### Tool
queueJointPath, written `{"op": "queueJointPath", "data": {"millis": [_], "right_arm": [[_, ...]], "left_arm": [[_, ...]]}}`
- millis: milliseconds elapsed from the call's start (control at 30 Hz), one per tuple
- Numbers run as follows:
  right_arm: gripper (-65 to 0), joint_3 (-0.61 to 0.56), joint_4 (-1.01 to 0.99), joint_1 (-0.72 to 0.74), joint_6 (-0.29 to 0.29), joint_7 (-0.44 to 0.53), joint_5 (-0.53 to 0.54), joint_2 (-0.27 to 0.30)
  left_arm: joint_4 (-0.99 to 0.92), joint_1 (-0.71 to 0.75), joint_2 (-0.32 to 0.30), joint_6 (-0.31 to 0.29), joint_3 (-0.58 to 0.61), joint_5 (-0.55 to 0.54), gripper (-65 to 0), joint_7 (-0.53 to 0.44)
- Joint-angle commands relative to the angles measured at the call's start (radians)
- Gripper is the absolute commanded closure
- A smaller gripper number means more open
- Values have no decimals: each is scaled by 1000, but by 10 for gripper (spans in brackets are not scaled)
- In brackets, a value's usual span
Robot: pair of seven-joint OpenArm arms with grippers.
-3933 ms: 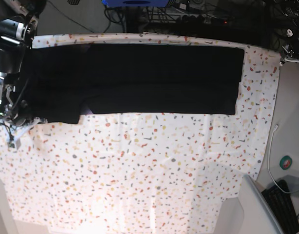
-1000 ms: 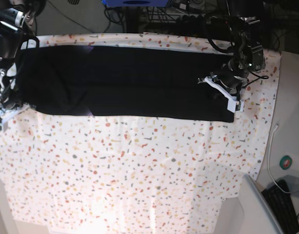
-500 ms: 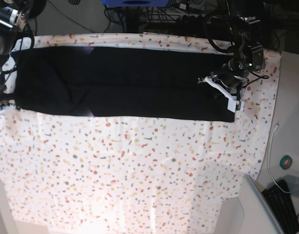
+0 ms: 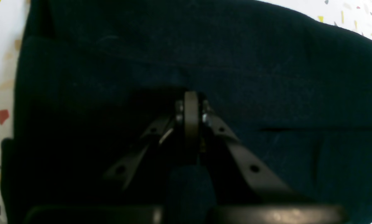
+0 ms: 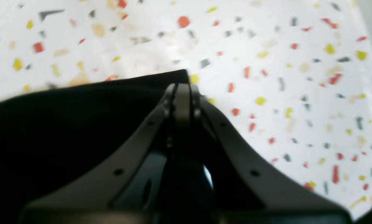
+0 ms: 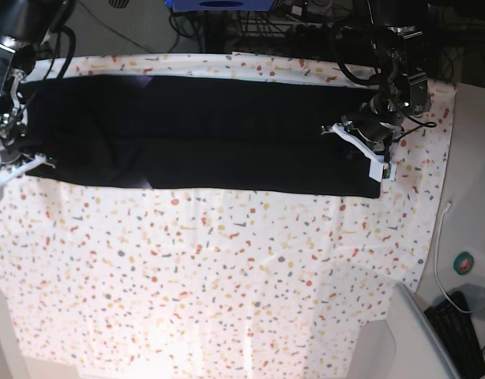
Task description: Layout the t-shirt on the table in an organized manner, then fold the t-shirt properly
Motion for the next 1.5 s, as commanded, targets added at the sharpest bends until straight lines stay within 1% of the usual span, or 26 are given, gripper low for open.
{"op": "queueJointPath", "data": {"millis": [0,100,233,267,333,433,467,533,733,767,800,933,1067,1100,1133,1167,1200,1233,1300,1333,1400,1467], "right_arm": [[0,2,4,15,15,17,3,16],[0,3,-18,32,42,17,3,16],[0,3,-32,48,44,17,3,18],[0,3,-61,58,44,17,3,21],[0,7,-182,103,44,24,3,24],[0,11,-341,155,44,63,4,67],[0,13,-363,160,44,81,4,68],[0,13,-345,154,44,109,6,68],[0,10,-164,104,44,112,6,56],[0,13,-142,97,44,112,6,47],[0,13,-113,86,44,112,6,42],[0,8,-18,46,44,112,6,38],[0,7,-2,37,44,112,6,38],[0,5,-2,37,44,112,6,38],[0,5,-2,37,44,112,6,38],[0,5,-2,37,44,112,6,36],[0,5,-2,37,44,112,6,36],[0,5,-4,37,44,112,6,36],[0,3,-4,35,44,112,6,36],[0,3,-4,31,45,112,6,36],[0,3,-4,23,45,112,6,36],[0,3,-5,22,45,112,6,36]], "left_arm": [[-4,14,-9,38,-2,52,0,69],[13,14,-9,38,-2,53,0,69],[44,14,-9,38,-2,52,0,71],[47,14,-9,38,-2,52,0,71],[51,14,-9,38,-2,52,0,71],[51,14,-9,38,-2,52,0,71],[51,14,-9,38,-2,52,0,71],[51,14,-9,38,-2,52,0,71],[93,16,-19,38,-2,50,0,74],[113,17,-19,38,-2,50,0,83],[139,22,-19,38,-7,49,0,112],[271,26,-5,35,-142,43,0,237],[407,33,-2,34,-274,-63,0,352],[426,36,-13,34,-300,-97,-59,386],[438,37,-32,34,-315,-132,-135,407],[439,37,-47,34,-325,-168,-197,413],[432,37,-62,34,-328,-192,-244,413],[423,37,-76,34,-332,-209,-262,413],[400,48,-102,32,-332,-218,-263,413],[390,52,-111,21,-326,-220,-263,412],[369,56,-111,-49,-335,-220,-265,412],[326,54,-110,-127,-357,-220,-283,412]]}}
